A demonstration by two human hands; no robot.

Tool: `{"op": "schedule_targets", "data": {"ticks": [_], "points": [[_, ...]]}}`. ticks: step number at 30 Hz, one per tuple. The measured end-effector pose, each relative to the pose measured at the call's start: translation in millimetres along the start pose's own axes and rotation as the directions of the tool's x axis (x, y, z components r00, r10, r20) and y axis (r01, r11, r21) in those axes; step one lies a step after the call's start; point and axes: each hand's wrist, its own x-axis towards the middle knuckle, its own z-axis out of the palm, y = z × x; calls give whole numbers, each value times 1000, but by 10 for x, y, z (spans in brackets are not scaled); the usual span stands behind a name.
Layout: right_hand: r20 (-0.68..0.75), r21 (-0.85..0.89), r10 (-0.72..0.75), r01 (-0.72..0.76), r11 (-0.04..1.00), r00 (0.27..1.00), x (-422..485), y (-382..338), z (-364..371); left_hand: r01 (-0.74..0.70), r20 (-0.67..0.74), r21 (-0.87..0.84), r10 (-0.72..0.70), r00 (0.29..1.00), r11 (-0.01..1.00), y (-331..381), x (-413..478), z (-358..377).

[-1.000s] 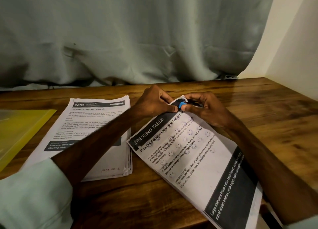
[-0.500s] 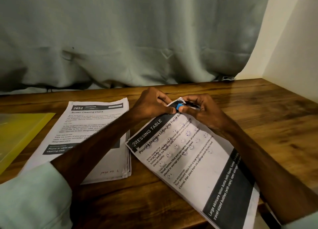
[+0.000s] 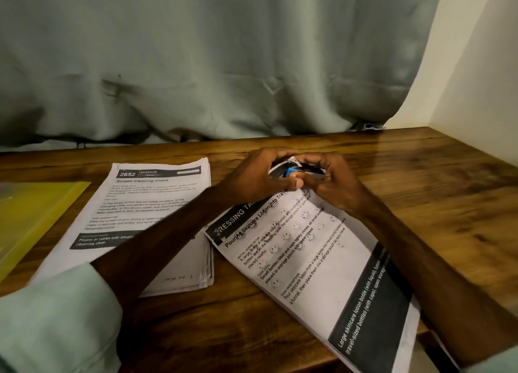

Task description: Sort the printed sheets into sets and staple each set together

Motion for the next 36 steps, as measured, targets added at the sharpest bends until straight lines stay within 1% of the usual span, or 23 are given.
{"op": "schedule_targets", "data": {"ticks": [3,6,9,12,14,16,19,20,23,26,29,31,32,34,36], "points": [[3,-26,4,-4,1000,1000,9,24,7,-66,-19,-3,66,998,998,-25,-7,23],[2,-58,-3,3,998,1000,8,44,20,-81,-34,-25,80,996,996,-81,-8,12],[-22,-82,-42,40,996,999,3,38,29,-104,-70,-20,103,992,994,-108,-7,32],[-21,-114,-59,56,992,998,7,42,44,-82,-79,-24,80,994,996,-137,-1,36],[-16,-108,-39,37,993,999,1,54,61,-67,-74,-39,64,995,997,-150,-3,32],[-8,-57,-23,23,998,1000,-2,49,64,-13,-36,-19,13,999,1000,-145,-6,25],[4,28,21,-21,999,1000,-1,55,32,174,82,78,-180,980,982,-194,-8,-8],[1,41,33,-33,999,999,-1,68,11,217,105,56,-222,969,975,-226,-6,-24],[-17,79,69,-68,995,997,-29,98,-35,263,104,-160,-248,963,952,-271,-25,-79],[-15,199,110,-105,974,994,-53,105,-52,275,78,-258,-263,961,926,-245,-45,-106],[-32,389,216,-187,902,976,-48,67,-97,309,100,-302,-293,951,902,-220,-44,-98],[-58,483,329,-262,835,942,-10,70,-141,326,100,-335,-311,945,884,-222,-39,-90],[-81,477,366,-286,831,927,6,74,-160,328,94,-362,-316,944,872,-229,-37,-86],[-108,418,384,-308,855,917,3,61,-175,330,86,-405,-324,942,852,-218,-29,-91],[-97,370,392,-332,867,915,-31,34,-158,341,85,-404,-336,938,849,-188,-23,-96]]}}
